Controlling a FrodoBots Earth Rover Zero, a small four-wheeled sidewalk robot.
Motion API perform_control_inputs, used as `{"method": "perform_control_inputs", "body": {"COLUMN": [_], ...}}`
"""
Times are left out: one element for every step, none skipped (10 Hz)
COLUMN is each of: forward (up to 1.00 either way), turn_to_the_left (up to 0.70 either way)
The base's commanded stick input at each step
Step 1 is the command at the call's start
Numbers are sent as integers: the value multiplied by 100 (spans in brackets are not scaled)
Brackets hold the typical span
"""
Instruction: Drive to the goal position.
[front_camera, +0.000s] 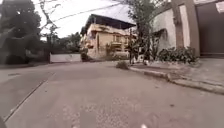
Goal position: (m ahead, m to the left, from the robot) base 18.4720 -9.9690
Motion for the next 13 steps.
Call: {"method": "perform_control_inputs", "body": {"forward": [0, 0, 0, 0, 64, 90, 100, 100, 100, 100, 100, 100, 100], "turn_to_the_left": [0, 0, 0, 0, 3, 3, 3, 3, 3, 3, 3, 3, 3]}}
